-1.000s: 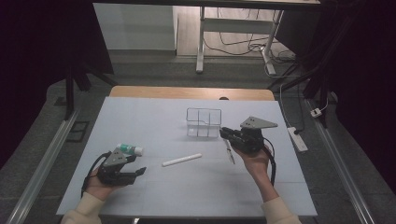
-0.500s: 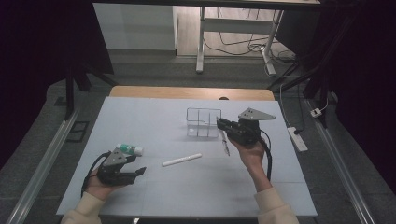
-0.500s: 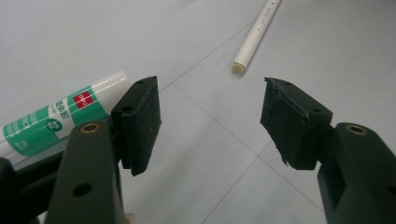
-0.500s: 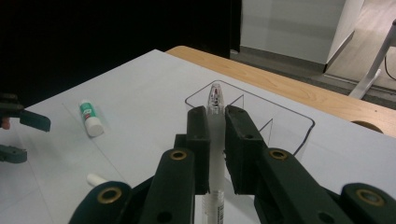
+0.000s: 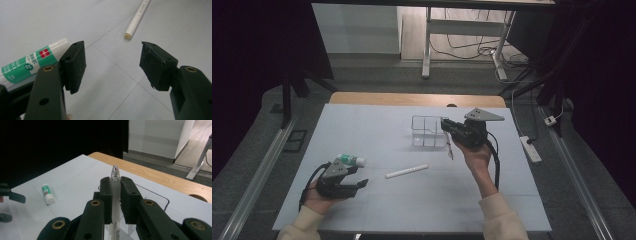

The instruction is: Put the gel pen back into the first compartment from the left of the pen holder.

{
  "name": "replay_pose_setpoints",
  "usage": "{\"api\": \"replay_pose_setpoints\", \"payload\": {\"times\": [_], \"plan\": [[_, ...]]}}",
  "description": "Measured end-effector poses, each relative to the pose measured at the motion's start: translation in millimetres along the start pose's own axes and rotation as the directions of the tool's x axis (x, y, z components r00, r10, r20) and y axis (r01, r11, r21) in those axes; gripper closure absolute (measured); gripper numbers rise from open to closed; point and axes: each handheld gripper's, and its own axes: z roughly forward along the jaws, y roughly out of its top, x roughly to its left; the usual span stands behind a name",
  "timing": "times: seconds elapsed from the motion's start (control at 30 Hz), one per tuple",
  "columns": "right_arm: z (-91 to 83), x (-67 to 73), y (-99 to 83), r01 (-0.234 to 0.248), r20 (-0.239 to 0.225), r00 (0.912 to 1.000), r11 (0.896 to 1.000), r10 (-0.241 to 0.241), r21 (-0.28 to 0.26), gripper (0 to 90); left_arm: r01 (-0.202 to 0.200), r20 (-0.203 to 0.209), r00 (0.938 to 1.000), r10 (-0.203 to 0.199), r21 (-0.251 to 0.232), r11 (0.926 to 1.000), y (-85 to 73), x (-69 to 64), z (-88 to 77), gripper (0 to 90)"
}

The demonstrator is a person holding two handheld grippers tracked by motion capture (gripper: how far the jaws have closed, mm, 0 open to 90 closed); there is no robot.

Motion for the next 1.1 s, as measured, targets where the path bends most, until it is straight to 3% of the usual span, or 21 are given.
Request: {"api": "replay_pose_setpoints", "payload": {"times": [0.93, 1.1], "plan": [[20.2, -0.5, 20.3, -0.003, -0.002, 1.0, 0.999, 0.003, -0.044, 79.3, 0.0, 0.003, 1.0, 0.0, 0.001, 1.0, -0.3, 0.7, 0.3, 37.5], [24.1, -1.7, 20.6, -0.026, -0.01, 0.9996, 0.998, 0.026, -0.061, 79.3, 0.001, 0.003, 1.0, -0.001, 0.0, 1.0, -0.3, 0.6, 0.4, 37.5]]}}
